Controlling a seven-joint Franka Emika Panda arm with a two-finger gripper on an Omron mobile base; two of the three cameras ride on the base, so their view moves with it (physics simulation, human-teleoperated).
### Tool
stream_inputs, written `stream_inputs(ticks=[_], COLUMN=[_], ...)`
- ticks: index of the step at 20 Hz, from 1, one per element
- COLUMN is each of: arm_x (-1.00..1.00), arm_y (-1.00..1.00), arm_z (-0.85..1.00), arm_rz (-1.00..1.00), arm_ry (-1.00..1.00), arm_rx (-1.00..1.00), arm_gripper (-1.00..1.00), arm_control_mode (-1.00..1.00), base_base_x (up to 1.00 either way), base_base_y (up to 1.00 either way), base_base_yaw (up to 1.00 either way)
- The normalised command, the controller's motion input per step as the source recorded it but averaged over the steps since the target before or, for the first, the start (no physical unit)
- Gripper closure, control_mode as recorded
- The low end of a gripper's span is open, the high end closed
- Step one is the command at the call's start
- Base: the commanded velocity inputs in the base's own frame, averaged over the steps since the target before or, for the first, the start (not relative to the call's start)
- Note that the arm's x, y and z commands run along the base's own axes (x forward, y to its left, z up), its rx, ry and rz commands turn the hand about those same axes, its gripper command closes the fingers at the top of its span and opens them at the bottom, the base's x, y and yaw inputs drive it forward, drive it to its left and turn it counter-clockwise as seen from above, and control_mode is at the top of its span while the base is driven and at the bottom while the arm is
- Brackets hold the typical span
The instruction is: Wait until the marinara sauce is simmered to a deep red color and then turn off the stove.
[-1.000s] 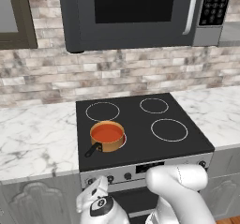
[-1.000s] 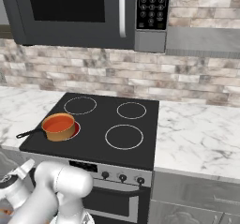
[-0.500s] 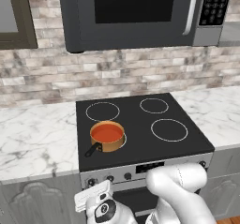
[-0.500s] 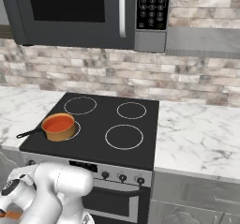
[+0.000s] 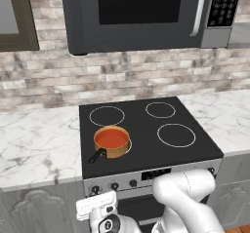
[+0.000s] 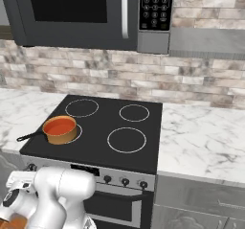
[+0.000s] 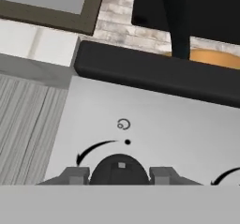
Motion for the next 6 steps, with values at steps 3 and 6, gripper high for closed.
stream_inputs(ticks=[3, 6], arm_x=[0.00, 0.00], arm_y=[-0.11, -0.12], arm_z=[-0.28, -0.30], arm_rz=[-0.12, -0.14], arm_ry=[-0.22, -0.22], arm_rx=[0.29, 0.30], arm_gripper=[1.00, 1.00], arm_control_mode=[-1.00, -1.00], base_base_x=[0.00, 0.00], base_base_y=[0.00, 0.00], base_base_yaw=[0.00, 0.00])
